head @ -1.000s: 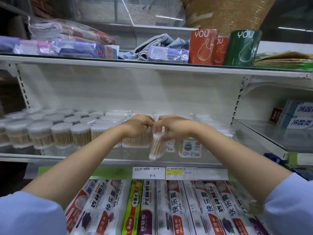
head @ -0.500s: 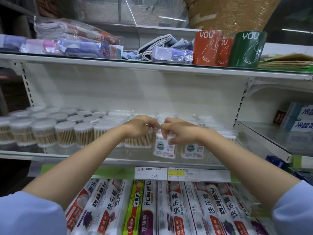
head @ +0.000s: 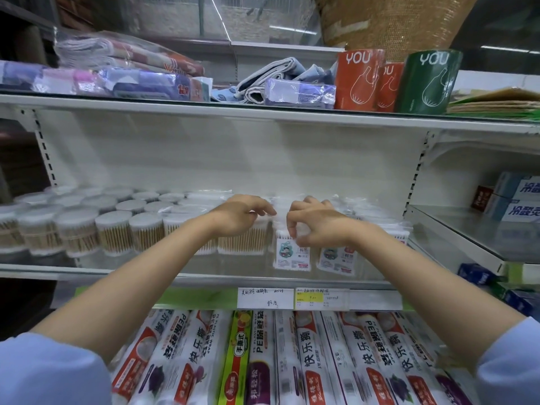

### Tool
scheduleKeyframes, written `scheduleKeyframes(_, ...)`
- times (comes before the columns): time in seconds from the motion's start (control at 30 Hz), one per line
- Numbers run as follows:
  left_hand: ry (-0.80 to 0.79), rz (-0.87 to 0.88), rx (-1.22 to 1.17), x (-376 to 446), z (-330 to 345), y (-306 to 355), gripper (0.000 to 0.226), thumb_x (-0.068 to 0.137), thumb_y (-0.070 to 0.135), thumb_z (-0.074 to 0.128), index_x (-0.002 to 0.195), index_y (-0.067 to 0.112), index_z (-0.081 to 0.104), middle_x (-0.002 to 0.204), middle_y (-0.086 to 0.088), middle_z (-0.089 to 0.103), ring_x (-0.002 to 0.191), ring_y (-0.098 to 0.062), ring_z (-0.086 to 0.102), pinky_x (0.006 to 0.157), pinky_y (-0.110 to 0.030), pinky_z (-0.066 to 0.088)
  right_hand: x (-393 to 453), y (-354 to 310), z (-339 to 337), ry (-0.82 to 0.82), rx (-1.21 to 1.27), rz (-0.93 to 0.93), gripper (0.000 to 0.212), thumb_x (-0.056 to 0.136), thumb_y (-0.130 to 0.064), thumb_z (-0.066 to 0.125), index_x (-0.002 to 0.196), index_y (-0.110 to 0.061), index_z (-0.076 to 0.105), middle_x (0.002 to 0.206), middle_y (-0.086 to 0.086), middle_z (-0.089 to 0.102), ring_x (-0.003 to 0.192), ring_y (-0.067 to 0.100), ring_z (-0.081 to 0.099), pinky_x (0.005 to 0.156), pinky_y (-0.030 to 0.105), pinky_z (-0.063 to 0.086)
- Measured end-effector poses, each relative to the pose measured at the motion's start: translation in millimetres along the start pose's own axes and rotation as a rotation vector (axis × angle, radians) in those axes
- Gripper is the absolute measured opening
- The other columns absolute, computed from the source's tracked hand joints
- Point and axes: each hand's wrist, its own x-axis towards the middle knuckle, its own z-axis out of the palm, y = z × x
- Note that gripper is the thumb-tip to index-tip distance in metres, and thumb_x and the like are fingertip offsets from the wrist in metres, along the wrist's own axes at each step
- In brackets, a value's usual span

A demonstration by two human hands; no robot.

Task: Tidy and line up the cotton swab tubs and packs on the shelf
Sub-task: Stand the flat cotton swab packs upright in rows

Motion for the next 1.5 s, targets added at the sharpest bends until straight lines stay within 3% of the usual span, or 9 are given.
scheduleKeyframes(0.27,0.084,-0.041,0.097,-16.1,-25.2,-38.5,0.035,0.092,0.002,0.043,0.114,0.019,0.065,0.119,0.001,0.059,0.111,-0.017,0.053,0.095,-0.024,0.04,19.0,-25.0,-7.2,0.112,0.093,-0.002,0.012,0.087,-0.024,0.058,0.099,-0.025,0.056,0.107,-0.004,0.048,0.102,0.011,0.037,0.091,0.033,0.03)
scheduleKeyframes(0.47,0.122,-0.077,0.303,-26.5,-36.4,-62.3,0.03,0.09,0.019,0.056,0.119,0.022,0.061,0.121,-0.002,0.052,0.116,-0.019,0.045,0.099,-0.028,0.035,54.7,-56.7,6.9,0.116,0.073,0.042,0.03,0.091,-0.019,0.057,0.121,-0.02,0.055,0.122,-0.001,0.051,0.111,0.016,0.047,0.093,0.028,0.035)
scheduleKeyframes(0.6,0.066,-0.092,0.324,-31.7,-39.5,-71.3,0.036,0.087,0.023,0.062,0.123,0.021,0.058,0.123,0.0,0.056,0.11,-0.017,0.053,0.091,-0.024,0.038,72.3,-68.0,17.3,0.07,0.041,0.114,0.043,0.091,-0.019,0.059,0.132,-0.016,0.049,0.13,0.004,0.048,0.118,0.023,0.049,0.095,0.029,0.037)
scheduleKeyframes(0.8,0.073,-0.052,0.272,-35.2,-40.7,-85.2,0.044,0.086,0.001,0.054,0.127,0.019,0.053,0.121,0.001,0.061,0.108,-0.015,0.056,0.089,-0.02,0.04,86.8,-75.3,17.1,0.002,0.007,0.166,0.049,0.087,-0.02,0.065,0.133,-0.021,0.049,0.124,0.005,0.045,0.111,0.026,0.052,0.09,0.031,0.04)
scheduleKeyframes(1.03,0.076,0.011,0.242,-33.6,-42.1,-90.5,0.045,0.084,-0.002,0.053,0.125,0.016,0.055,0.12,-0.001,0.063,0.108,-0.015,0.058,0.089,-0.02,0.042,88.1,-81.0,6.4,-0.07,0.048,0.174,0.052,0.084,-0.011,0.067,0.13,-0.028,0.048,0.12,0.004,0.047,0.106,0.023,0.051,0.085,0.027,0.04)
scheduleKeyframes(1.23,0.065,0.018,0.267,-31.9,-43.0,-92.8,0.042,0.084,-0.001,0.053,0.121,0.017,0.059,0.119,0.0,0.063,0.106,-0.015,0.057,0.087,-0.021,0.043,86.5,-86.7,0.1,-0.165,0.095,0.197,0.051,0.087,-0.005,0.059,0.129,-0.029,0.043,0.137,0.001,0.047,0.114,0.021,0.048,0.089,0.03,0.041)
scheduleKeyframes(1.37,0.05,0.006,0.303,-32.9,-43.7,-90.3,0.039,0.085,0.002,0.05,0.119,0.018,0.061,0.118,0.0,0.063,0.106,-0.017,0.056,0.087,-0.023,0.042,80.6,-94.7,-9.8,-0.228,0.128,0.151,0.066,0.084,-0.002,0.053,0.139,-0.034,0.035,0.141,-0.008,0.042,0.118,0.015,0.044,0.089,0.027,0.039)
scheduleKeyframes(1.43,0.04,-0.007,0.292,-33.8,-43.8,-87.6,0.034,0.088,0.007,0.048,0.118,0.018,0.062,0.119,0.001,0.063,0.108,-0.017,0.056,0.09,-0.024,0.043,78.6,-99.4,-13.4,-0.264,0.147,0.155,0.059,0.086,-0.005,0.046,0.138,-0.031,0.041,0.141,-0.005,0.042,0.122,0.02,0.046,0.095,0.033,0.044)
scheduleKeyframes(1.5,0.025,-0.033,0.283,-35.2,-44.8,-83.6,0.031,0.091,0.012,0.047,0.118,0.018,0.062,0.121,0.001,0.062,0.11,-0.017,0.056,0.094,-0.026,0.043,77.8,-105.0,-14.0,-0.238,0.215,0.152,0.04,0.091,-0.015,0.04,0.128,-0.023,0.053,0.133,0.003,0.046,0.112,0.026,0.055,0.092,0.038,0.049)
